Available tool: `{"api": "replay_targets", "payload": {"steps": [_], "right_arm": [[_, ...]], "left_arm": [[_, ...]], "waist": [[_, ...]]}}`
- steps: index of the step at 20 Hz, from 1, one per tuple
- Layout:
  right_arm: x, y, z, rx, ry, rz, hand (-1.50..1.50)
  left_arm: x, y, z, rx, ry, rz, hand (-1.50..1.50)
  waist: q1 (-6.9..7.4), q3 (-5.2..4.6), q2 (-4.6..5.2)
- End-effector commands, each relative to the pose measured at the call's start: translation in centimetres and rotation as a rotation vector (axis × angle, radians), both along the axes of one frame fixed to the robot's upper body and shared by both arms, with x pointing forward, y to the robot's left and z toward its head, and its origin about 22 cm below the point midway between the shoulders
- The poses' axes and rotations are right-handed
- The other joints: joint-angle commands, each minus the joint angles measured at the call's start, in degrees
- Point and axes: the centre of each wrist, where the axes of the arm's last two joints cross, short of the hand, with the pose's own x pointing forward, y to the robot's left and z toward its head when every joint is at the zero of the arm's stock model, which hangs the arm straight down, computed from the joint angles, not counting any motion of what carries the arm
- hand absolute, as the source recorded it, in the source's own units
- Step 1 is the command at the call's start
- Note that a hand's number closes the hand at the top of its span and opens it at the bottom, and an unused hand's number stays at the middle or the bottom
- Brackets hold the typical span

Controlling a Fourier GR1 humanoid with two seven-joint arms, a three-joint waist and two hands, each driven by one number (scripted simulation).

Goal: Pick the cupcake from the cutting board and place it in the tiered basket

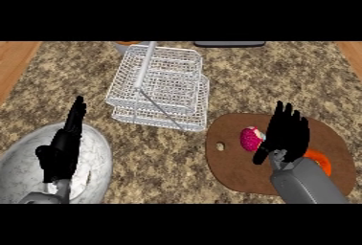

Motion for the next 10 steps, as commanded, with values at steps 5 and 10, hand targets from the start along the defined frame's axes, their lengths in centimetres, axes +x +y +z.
{"api": "replay_targets", "payload": {"steps": [5, 10], "right_arm": [[1.0, 0.0, -0.9, -0.044, 0.13, -0.207, -1.5], [1.0, 0.4, -1.5, -0.042, 0.119, -0.21, 1.5]], "left_arm": [[-3.1, -1.6, -4.3, -0.056, 0.248, 0.022, 0.0], [-2.7, -0.6, -4.1, -0.063, 0.25, 0.025, 0.0]], "waist": [[-0.65, -1.51, 0.9], [-0.82, -1.52, 0.89]]}}
